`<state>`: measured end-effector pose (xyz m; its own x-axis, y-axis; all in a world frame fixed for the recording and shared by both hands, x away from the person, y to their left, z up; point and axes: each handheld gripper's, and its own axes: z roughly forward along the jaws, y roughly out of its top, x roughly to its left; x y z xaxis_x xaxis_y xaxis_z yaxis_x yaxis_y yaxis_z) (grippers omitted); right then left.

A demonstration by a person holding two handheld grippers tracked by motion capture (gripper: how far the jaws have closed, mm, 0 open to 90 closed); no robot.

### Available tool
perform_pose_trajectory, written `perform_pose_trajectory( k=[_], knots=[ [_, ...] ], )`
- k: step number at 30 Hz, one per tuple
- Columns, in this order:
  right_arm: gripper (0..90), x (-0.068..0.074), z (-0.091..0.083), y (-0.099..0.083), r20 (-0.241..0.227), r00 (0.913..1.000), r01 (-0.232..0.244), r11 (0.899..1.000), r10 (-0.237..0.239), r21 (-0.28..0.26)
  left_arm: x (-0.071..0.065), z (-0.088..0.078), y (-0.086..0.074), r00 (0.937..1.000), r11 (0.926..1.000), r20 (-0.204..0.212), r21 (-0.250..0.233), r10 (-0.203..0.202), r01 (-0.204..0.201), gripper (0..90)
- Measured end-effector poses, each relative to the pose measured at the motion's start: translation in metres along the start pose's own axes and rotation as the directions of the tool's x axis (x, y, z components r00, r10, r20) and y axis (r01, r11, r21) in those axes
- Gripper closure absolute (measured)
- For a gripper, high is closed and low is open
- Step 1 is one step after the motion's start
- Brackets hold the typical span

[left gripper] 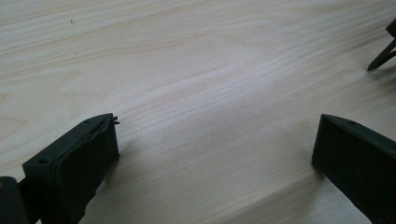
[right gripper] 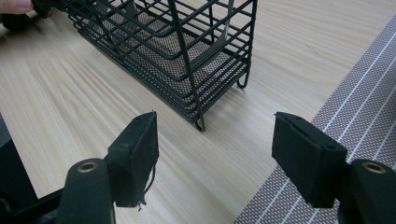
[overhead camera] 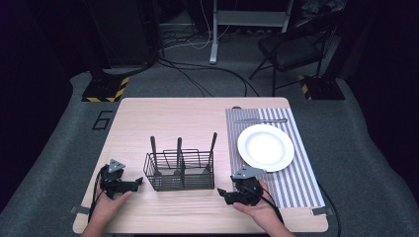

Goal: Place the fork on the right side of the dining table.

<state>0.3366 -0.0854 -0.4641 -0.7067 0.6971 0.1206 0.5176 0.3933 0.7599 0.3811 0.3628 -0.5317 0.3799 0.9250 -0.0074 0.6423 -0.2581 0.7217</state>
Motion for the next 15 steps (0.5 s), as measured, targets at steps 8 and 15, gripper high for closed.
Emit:
perform_pose_trajectory(
  k=[8, 15],
  knots=[
    [31.7, -0.005, -0.006, 0.007, 0.002, 1.0000, -0.008, 1.000, 0.008, -0.006, 0.000, 0.000, 0.000, 1.0000, 1.0000, 0.000, 0.000, 0.000, 0.000, 0.2],
    [31.9, -0.007, -0.011, 0.016, 0.003, 1.0000, 0.000, 1.000, 0.000, -0.013, 0.000, 0.000, 0.000, 1.0000, 1.0000, 0.000, 0.000, 0.000, 0.000, 0.2]
  ],
)
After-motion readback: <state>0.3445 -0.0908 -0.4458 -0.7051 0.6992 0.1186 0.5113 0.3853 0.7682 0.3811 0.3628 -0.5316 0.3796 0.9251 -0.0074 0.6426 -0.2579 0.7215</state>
